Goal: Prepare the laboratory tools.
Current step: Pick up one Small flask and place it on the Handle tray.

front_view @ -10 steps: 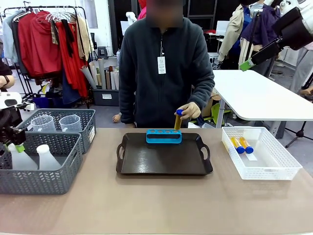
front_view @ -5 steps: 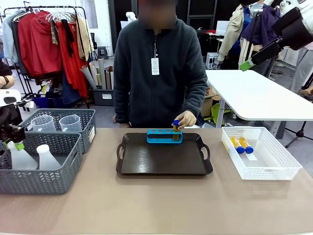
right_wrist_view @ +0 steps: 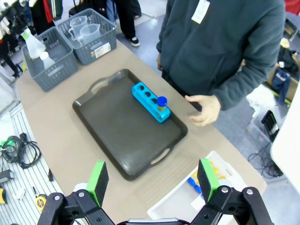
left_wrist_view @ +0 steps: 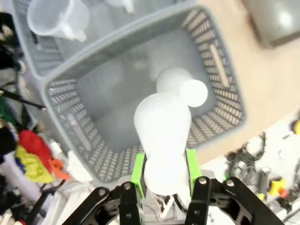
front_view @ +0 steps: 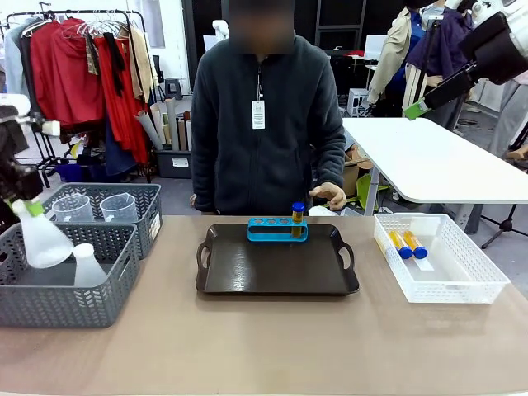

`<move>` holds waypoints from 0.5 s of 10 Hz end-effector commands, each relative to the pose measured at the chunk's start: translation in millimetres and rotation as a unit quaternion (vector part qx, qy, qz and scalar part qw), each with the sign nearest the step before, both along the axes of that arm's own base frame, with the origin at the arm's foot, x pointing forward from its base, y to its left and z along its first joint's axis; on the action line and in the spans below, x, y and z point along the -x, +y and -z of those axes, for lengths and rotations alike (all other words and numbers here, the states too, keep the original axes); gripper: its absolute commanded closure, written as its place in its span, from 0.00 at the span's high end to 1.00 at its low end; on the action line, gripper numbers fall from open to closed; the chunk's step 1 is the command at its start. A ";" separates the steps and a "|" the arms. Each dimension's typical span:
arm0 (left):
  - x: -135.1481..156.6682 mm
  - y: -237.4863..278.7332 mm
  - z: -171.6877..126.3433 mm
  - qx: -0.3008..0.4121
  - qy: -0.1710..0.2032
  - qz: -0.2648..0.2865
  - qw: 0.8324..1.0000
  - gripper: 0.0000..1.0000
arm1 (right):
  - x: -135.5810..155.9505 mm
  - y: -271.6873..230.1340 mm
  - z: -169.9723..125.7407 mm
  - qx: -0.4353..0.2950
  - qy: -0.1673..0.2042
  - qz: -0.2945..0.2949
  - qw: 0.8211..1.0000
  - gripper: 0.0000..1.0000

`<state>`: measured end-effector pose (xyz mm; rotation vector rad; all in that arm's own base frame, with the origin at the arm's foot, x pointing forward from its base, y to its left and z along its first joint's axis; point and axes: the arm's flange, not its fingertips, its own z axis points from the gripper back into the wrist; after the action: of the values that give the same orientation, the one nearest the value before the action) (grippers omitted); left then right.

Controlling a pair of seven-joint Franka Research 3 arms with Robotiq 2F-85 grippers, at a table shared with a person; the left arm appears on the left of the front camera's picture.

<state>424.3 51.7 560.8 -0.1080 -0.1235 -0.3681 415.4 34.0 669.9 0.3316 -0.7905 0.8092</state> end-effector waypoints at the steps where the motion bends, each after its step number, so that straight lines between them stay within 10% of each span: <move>1: 1.4 -17.0 -44.9 -0.012 0.002 0.038 0.999 0.00 | 0.6 -0.1 -1.4 -0.008 -0.001 -0.006 1.000 1.00; 5: 3.5 -39.7 -135.1 -0.091 -0.028 0.065 0.993 0.00 | 0.6 -0.1 -1.4 -0.008 -0.001 -0.006 1.000 1.00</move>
<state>414.1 10.9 681.5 0.0505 -0.1473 -0.4984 415.3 33.9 670.0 0.3315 -0.7904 0.8090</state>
